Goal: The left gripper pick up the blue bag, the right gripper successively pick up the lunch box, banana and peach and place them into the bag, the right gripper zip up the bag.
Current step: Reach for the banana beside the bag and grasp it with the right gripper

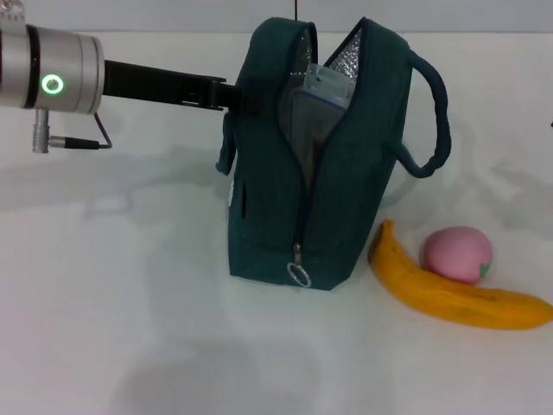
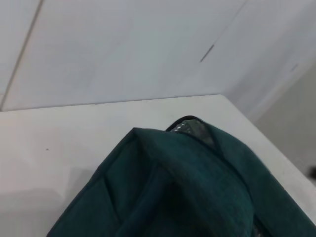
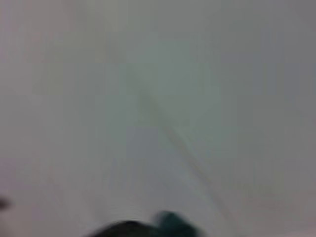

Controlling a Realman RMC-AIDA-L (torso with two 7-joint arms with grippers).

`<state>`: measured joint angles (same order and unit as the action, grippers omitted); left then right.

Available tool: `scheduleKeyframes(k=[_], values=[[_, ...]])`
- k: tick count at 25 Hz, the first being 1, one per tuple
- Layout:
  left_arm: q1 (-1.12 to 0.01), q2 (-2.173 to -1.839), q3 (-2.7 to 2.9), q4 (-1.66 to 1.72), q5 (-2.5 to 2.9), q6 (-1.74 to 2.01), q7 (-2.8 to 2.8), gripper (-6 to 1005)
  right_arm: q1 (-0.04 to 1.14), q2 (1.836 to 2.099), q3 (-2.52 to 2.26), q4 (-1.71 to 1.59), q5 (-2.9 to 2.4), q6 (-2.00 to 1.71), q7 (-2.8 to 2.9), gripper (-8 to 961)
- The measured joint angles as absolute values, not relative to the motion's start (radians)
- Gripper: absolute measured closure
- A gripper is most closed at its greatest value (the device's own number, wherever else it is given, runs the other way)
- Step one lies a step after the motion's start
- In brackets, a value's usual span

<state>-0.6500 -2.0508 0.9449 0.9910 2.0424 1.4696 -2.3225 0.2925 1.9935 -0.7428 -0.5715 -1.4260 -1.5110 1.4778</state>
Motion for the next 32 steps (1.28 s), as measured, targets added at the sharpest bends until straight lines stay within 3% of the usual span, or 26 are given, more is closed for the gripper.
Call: scheduleKeyframes(k=[5, 22, 32], values=[[-0.646, -2.051, 0.945, 0.991, 2.048, 1.461, -2.322, 931, 0.264, 1.994, -0.749, -0.791, -1.501, -1.718, 1.529, 492], [-0.645, -2.055, 0.945, 0.991, 2.046, 1.433, -2.33, 931, 0.333, 1.998, -0.93, -1.44, -1.947, -1.821, 2.069, 487], [-0.653, -2.055, 0.94, 0.991, 2.038, 1.433, -2.338, 931, 0.555, 2.01, -1.138, -1.61, -2.26, -1.895, 2.412, 484]])
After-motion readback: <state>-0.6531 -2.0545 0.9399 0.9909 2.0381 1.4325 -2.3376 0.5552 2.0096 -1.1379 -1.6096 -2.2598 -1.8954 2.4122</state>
